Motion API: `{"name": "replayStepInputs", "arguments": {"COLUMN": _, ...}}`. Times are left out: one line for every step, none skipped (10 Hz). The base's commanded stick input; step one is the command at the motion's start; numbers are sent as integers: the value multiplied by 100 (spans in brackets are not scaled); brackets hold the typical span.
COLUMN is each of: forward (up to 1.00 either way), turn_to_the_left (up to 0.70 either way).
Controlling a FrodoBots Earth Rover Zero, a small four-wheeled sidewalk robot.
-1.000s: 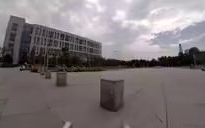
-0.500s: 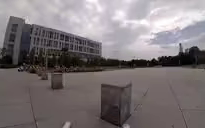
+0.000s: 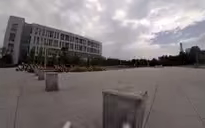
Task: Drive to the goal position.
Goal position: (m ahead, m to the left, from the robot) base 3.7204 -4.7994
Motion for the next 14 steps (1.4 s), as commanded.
{"name": "replayStepInputs", "arguments": {"forward": 70, "turn_to_the_left": 0}}
{"name": "replayStepInputs", "arguments": {"forward": 18, "turn_to_the_left": 0}}
{"name": "replayStepInputs", "arguments": {"forward": 6, "turn_to_the_left": 0}}
{"name": "replayStepInputs", "arguments": {"forward": 9, "turn_to_the_left": 0}}
{"name": "replayStepInputs", "arguments": {"forward": -33, "turn_to_the_left": 0}}
{"name": "replayStepInputs", "arguments": {"forward": -66, "turn_to_the_left": 0}}
{"name": "replayStepInputs", "arguments": {"forward": -67, "turn_to_the_left": 0}}
{"name": "replayStepInputs", "arguments": {"forward": -67, "turn_to_the_left": 0}}
{"name": "replayStepInputs", "arguments": {"forward": -66, "turn_to_the_left": 0}}
{"name": "replayStepInputs", "arguments": {"forward": -67, "turn_to_the_left": 0}}
{"name": "replayStepInputs", "arguments": {"forward": -67, "turn_to_the_left": 0}}
{"name": "replayStepInputs", "arguments": {"forward": -67, "turn_to_the_left": 0}}
{"name": "replayStepInputs", "arguments": {"forward": -67, "turn_to_the_left": 0}}
{"name": "replayStepInputs", "arguments": {"forward": -67, "turn_to_the_left": 0}}
